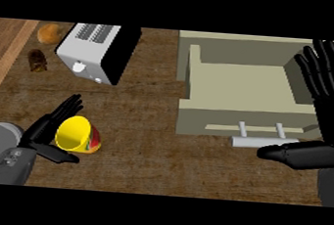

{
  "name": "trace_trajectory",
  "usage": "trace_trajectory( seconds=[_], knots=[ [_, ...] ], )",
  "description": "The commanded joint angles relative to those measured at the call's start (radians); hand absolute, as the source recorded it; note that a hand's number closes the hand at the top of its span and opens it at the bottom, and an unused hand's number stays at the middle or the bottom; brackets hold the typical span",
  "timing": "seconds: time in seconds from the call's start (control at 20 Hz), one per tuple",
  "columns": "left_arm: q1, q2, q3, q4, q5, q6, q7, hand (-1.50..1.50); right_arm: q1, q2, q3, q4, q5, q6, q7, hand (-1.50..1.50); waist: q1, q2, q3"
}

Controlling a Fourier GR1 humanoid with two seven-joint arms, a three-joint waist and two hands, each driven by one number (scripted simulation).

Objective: Pick up the cup, place it into the drawer and close the drawer

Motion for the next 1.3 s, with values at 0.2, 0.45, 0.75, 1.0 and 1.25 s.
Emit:
trace_trajectory(
  seconds=[0.2, 0.45, 0.75, 1.0, 1.25],
  knots=[
    [-0.049, -0.031, -0.016, 0.097, -0.018, -0.097, -0.187, -1.5, -0.076, 0.002, 0.01, 0.016, 0.008, -0.018, 0.033, -1.5, -0.001, 0.006, -0.002],
    [-0.046, -0.039, -0.037, 0.123, -0.042, -0.072, -0.244, -1.5, -0.035, -0.009, 0.009, 0.009, 0.005, 0.006, 0.022, -1.5, -0.005, 0.005, -0.002],
    [-0.085, -0.086, -0.039, 0.149, -0.04, -0.045, -0.244, -1.5, -0.038, -0.024, -0.02, -0.001, -0.04, 0.019, 0.053, -1.5, -0.013, 0.004, -0.001],
    [-0.067, -0.078, -0.058, 0.15, -0.033, -0.178, -0.252, -1.5, -0.043, -0.008, -0.008, 0.005, -0.008, -0.004, 0.038, -1.5, -0.007, 0.005, -0.002],
    [-0.076, -0.16, -0.078, 0.09, -0.029, -0.135, -0.287, 1.5, -0.074, -0.026, -0.032, 0.051, -0.025, 0.012, 0.022, -1.5, -0.002, 0.007, -0.002]
  ],
)
